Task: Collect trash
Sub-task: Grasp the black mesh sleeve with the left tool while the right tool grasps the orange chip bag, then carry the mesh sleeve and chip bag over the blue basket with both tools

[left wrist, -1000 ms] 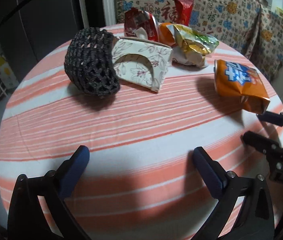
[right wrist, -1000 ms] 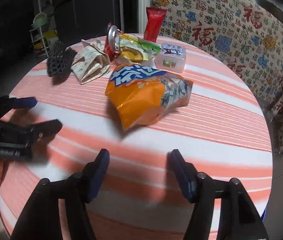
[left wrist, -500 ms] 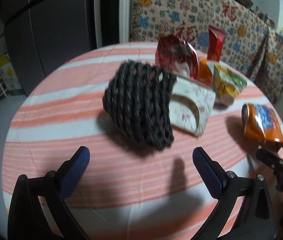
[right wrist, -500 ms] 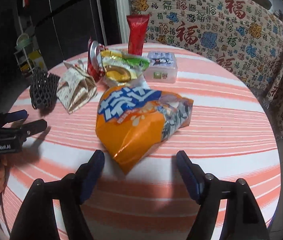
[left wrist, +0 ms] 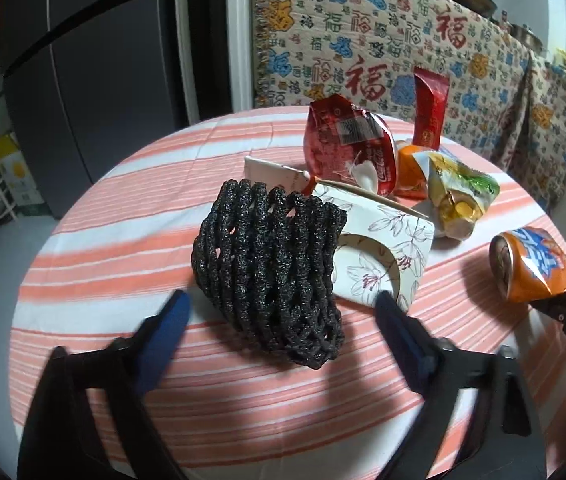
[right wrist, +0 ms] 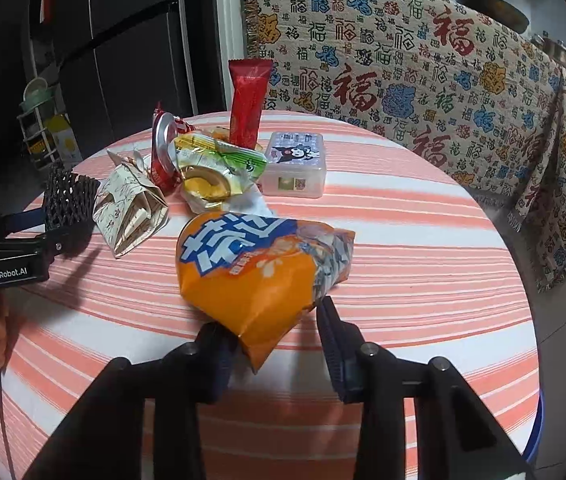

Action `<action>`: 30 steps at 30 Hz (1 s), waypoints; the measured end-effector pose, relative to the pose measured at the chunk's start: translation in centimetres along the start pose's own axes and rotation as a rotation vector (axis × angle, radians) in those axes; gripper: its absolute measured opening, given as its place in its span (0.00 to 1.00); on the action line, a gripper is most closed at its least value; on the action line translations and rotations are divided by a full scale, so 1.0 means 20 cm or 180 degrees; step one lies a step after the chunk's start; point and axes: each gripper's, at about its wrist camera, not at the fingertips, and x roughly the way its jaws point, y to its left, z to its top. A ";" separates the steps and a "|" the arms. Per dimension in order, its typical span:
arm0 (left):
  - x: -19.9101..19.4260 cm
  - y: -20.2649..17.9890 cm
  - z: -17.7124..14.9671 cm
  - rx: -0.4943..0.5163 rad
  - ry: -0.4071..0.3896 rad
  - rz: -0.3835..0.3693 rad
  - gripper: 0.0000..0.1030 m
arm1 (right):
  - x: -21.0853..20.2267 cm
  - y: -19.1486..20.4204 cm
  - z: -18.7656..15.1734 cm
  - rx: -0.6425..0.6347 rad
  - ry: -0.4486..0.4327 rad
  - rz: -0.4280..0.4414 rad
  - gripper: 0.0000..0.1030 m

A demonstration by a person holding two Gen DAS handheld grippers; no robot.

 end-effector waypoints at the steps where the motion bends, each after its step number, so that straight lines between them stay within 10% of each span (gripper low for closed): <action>1: 0.00 0.00 0.00 -0.0003 0.0012 0.0001 0.72 | 0.00 -0.01 0.00 0.0021 -0.0001 0.0016 0.37; 4: 0.01 0.01 0.00 -0.0049 0.0034 -0.0048 0.40 | -0.02 -0.03 0.00 0.0075 -0.0008 0.0058 0.37; 9: -0.03 0.06 -0.03 -0.0186 0.0018 -0.0172 0.21 | -0.07 -0.08 0.00 0.0125 -0.0053 0.0092 0.37; 19: -0.21 0.10 -0.06 -0.0437 -0.0067 -0.0493 0.18 | -0.16 -0.19 0.01 0.0315 -0.0108 0.0189 0.37; 30: -0.33 -0.33 -0.05 -0.0056 -0.0060 -0.0895 0.18 | -0.29 -0.36 -0.02 0.0519 -0.0171 0.0226 0.36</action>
